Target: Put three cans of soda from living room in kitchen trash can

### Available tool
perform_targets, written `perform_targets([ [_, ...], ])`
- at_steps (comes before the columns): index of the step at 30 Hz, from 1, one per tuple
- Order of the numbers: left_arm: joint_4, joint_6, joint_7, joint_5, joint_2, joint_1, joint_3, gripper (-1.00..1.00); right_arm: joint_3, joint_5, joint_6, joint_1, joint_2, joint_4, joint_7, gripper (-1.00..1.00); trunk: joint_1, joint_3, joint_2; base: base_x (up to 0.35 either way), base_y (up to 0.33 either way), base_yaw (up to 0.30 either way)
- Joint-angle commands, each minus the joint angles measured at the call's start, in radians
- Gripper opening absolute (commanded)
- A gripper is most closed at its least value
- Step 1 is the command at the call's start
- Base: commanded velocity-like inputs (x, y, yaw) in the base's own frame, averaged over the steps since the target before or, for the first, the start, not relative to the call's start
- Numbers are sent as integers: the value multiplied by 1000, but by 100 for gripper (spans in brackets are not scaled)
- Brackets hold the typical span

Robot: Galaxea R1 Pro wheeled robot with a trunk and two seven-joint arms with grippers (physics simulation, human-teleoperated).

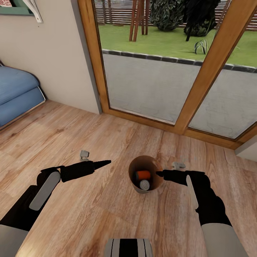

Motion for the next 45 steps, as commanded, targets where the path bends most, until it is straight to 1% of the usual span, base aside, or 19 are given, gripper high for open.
perform_targets([
  [1,0,0,0,0,0,0,0,100,0,0,6,0,0,0,0,100,0,0,0,0,0,0],
  [4,0,0,0,0,0,0,0,100,0,1,37,0,-1,0,0,100,0,0,0,0,0,0],
  [8,0,0,0,0,0,0,0,100,-1,6,105,3,-1,-12,0,100,0,0,0,0,0,0],
  [9,0,0,0,0,0,0,0,100,-2,6,124,6,-2,-30,0,100,0,0,0,0,0,0],
  [11,0,0,0,0,0,0,0,100,-4,5,125,5,-2,-99,1,100,0,0,0,0,0,0],
  [12,0,0,0,0,0,0,0,100,-6,5,125,7,-3,-200,1,100,0,0,0,0,0,0],
  [13,0,0,0,0,0,0,0,100,-8,5,125,11,-3,-269,1,100,0,0,0,0,0,0],
  [16,0,0,0,0,0,0,0,100,-9,1,125,15,-13,-304,2,100,0,0,0,0,0,0],
  [17,1,0,0,0,0,0,0,100,-9,-4,125,16,-23,-311,8,100,0,0,0,0,0,0],
  [21,4,0,0,0,0,0,0,100,-10,-7,125,17,-41,-315,38,100,0,0,0,0,0,0],
  [24,8,0,0,0,0,0,0,100,-14,-8,125,18,-57,-317,89,100,0,0,0,0,0,0],
  [26,9,-7,0,0,0,0,0,100,-30,-8,125,18,-69,-318,126,100,0,0,0,0,0,0],
  [27,9,-10,-1,0,0,0,0,100,-34,-8,125,18,-71,-318,132,100,0,0,0,0,0,0],
  [29,10,-25,-1,0,0,0,0,100,-56,-7,125,26,-76,-319,149,100,0,0,0,0,0,0],
  [36,14,-30,-2,0,0,0,-1,100,-64,3,125,41,-80,-318,154,100,0,0,0,0,0,0],
  [38,15,-31,-2,0,0,0,-1,100,-64,6,125,62,-91,-318,154,100,0,0,0,0,0,0],
  [41,17,-31,-2,1,0,0,-1,100,-64,7,125,70,-105,-317,153,100,0,0,0,0,0,0],
  [45,24,-31,-2,1,0,0,-2,100,-64,9,125,73,-112,-317,153,100,0,0,0,0,0,0],
])
